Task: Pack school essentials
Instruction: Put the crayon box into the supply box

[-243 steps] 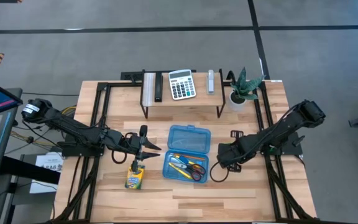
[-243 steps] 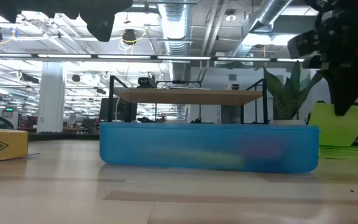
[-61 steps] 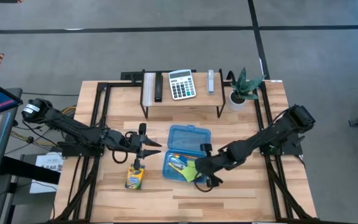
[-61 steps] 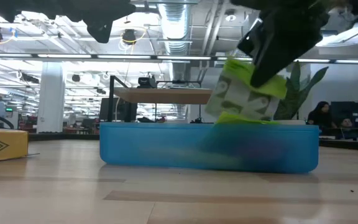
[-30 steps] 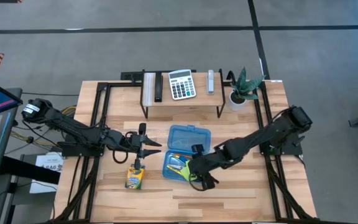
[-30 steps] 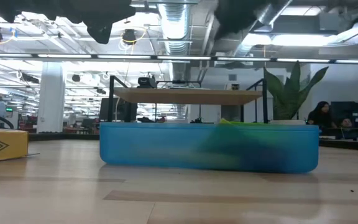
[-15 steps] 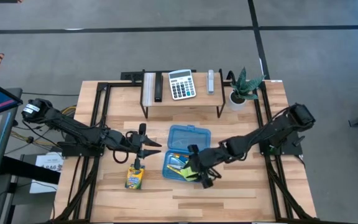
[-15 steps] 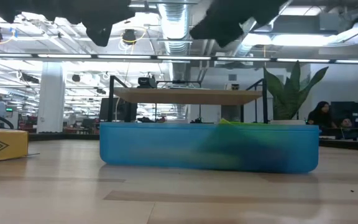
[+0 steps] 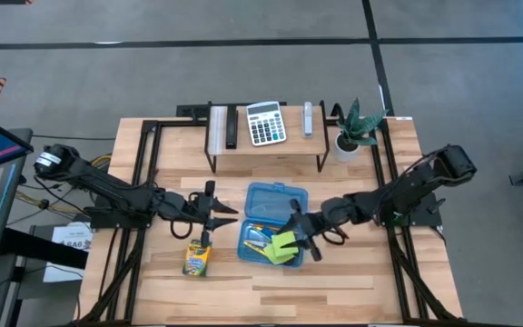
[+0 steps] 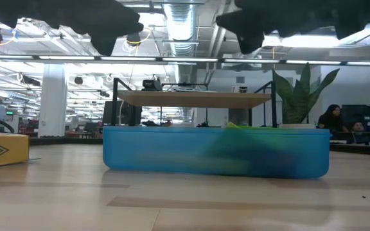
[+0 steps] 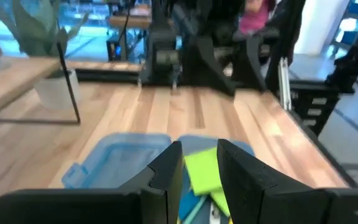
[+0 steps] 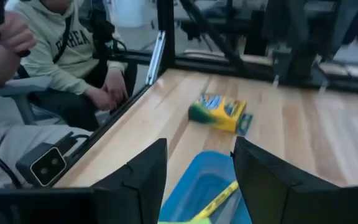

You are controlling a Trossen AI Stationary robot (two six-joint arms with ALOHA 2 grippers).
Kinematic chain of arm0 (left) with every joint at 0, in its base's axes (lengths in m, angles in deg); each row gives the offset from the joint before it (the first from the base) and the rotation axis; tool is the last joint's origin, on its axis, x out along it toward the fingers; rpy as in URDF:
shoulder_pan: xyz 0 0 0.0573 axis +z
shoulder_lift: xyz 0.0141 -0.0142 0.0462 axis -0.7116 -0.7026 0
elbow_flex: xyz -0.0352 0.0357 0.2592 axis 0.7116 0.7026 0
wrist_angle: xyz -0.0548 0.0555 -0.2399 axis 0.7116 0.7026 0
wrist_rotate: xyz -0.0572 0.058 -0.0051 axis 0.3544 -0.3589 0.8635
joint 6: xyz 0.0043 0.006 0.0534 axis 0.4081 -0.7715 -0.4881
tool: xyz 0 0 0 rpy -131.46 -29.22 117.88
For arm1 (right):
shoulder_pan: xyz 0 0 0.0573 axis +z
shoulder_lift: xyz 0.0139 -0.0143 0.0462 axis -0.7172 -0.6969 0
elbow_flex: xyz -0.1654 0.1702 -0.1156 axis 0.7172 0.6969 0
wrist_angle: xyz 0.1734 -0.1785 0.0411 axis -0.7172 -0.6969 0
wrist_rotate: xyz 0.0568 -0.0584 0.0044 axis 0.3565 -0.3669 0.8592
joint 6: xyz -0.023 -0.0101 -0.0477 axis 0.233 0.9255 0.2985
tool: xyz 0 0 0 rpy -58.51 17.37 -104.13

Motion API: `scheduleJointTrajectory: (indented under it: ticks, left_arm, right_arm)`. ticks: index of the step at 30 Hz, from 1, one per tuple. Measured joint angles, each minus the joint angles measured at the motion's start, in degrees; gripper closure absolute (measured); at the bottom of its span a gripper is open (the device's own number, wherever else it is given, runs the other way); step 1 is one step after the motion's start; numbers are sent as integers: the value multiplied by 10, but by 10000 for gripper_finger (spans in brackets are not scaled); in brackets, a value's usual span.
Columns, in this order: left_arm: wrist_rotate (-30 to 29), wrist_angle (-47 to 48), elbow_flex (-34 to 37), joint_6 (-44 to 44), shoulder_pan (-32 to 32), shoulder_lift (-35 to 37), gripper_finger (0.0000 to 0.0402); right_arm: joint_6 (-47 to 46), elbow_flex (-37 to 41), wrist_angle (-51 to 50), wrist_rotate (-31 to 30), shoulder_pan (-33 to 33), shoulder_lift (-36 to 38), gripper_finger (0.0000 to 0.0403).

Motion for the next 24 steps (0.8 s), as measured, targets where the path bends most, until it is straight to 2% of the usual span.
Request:
scheduleJointTrajectory:
  ticks: [3,10,13,18,24]
  left_arm:
    - [5,15,1,10,0,0,313]
    - [2,76,1,111,-1,2,313]
    - [1,176,-24,169,0,18,314]
    - [-44,423,-94,296,-18,29,329]
    - [-45,555,-117,444,-66,29,353]
  right_arm:
    - [24,2,17,0,-7,1,202]
    - [35,2,47,14,-39,1,202]
    - [37,2,52,28,-44,1,202]
    - [40,2,53,41,-53,1,202]
    - [40,2,53,54,-62,1,202]
